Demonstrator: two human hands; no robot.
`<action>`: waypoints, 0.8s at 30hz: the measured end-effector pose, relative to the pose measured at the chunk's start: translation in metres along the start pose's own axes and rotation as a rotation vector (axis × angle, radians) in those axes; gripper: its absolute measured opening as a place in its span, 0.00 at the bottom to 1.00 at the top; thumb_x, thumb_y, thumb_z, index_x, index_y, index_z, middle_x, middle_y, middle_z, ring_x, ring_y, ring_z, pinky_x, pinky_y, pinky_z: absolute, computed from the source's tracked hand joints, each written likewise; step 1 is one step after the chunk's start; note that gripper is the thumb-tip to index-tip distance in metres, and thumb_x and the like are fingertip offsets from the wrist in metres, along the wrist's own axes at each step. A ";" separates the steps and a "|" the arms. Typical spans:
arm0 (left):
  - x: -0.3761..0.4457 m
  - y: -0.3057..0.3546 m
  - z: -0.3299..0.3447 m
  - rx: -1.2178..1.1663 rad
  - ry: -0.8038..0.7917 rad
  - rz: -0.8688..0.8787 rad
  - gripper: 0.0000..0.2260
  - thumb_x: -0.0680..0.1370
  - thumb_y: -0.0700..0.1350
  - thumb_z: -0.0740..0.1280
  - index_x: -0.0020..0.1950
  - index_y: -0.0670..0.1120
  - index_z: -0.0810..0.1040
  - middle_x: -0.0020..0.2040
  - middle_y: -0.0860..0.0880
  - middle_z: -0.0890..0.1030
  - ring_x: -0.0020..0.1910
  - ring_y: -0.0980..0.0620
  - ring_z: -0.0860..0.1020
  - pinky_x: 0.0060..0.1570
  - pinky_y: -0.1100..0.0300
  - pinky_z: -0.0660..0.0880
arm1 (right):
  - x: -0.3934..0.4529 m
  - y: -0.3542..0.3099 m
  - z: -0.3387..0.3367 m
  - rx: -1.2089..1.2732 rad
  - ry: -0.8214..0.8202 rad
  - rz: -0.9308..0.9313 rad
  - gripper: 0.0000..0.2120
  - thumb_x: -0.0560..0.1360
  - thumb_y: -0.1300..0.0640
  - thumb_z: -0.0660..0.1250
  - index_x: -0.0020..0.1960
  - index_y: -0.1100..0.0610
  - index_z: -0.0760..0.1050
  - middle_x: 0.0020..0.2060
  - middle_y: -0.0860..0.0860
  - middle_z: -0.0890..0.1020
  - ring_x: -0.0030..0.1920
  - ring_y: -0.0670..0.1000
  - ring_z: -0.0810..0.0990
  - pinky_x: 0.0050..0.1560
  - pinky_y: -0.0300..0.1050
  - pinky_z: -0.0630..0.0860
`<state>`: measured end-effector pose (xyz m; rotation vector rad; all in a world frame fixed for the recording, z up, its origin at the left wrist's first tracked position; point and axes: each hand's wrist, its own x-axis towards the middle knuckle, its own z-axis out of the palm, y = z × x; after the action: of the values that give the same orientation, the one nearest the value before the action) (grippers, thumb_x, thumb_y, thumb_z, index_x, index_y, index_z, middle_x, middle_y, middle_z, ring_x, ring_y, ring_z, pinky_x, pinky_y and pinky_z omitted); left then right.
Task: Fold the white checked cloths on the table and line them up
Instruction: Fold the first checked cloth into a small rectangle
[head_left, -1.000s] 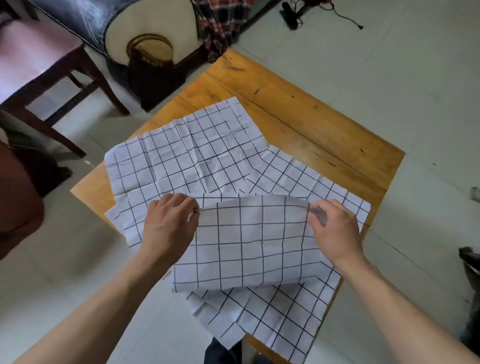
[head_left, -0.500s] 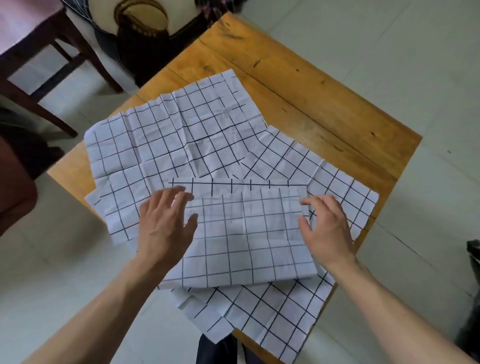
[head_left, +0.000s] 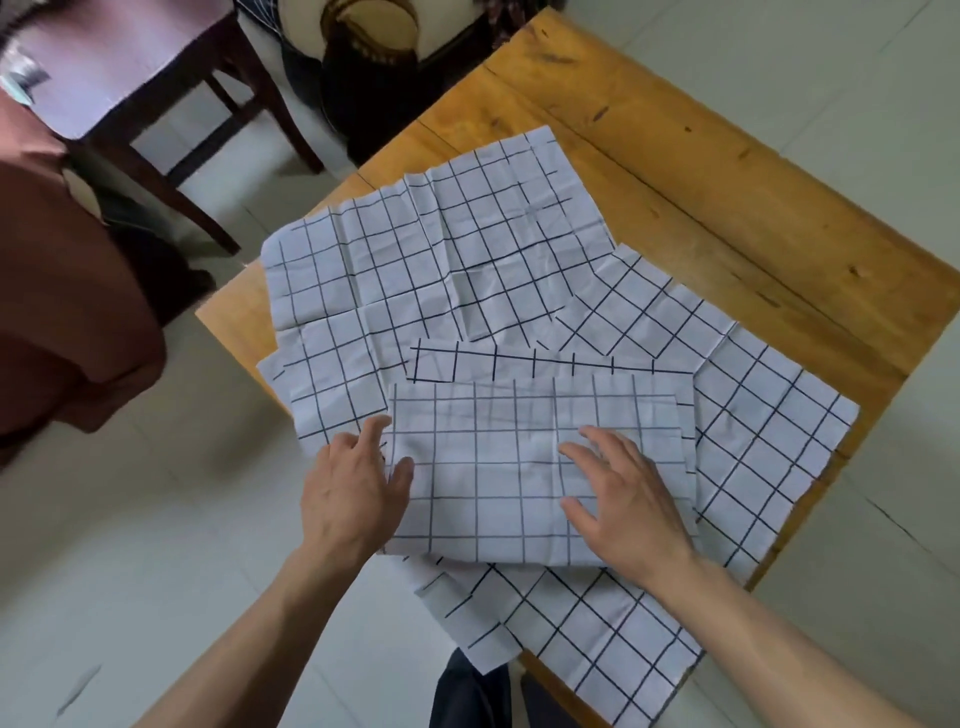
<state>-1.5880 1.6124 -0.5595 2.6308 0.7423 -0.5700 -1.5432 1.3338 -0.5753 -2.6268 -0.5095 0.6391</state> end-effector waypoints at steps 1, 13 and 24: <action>0.004 -0.003 0.000 -0.066 -0.031 -0.014 0.21 0.80 0.56 0.64 0.72 0.56 0.67 0.59 0.46 0.77 0.59 0.44 0.75 0.55 0.50 0.75 | 0.003 -0.005 0.004 -0.010 -0.020 0.000 0.26 0.77 0.48 0.68 0.73 0.51 0.69 0.75 0.51 0.65 0.76 0.52 0.60 0.74 0.50 0.61; 0.030 -0.007 -0.002 -0.316 -0.019 0.134 0.16 0.79 0.50 0.69 0.66 0.49 0.78 0.63 0.52 0.76 0.63 0.50 0.74 0.63 0.53 0.73 | 0.024 -0.026 0.017 -0.047 -0.026 0.090 0.28 0.78 0.46 0.66 0.76 0.51 0.65 0.78 0.52 0.59 0.78 0.53 0.54 0.76 0.49 0.54; 0.053 0.005 -0.015 -0.357 0.069 0.337 0.20 0.79 0.45 0.69 0.72 0.47 0.73 0.70 0.52 0.72 0.67 0.49 0.73 0.67 0.51 0.72 | 0.041 -0.022 0.010 -0.012 0.103 0.144 0.27 0.77 0.49 0.67 0.74 0.55 0.68 0.76 0.55 0.62 0.75 0.55 0.62 0.73 0.55 0.63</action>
<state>-1.5396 1.6372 -0.5708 2.3730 0.3632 -0.2274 -1.5201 1.3728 -0.5886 -2.7092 -0.2970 0.5415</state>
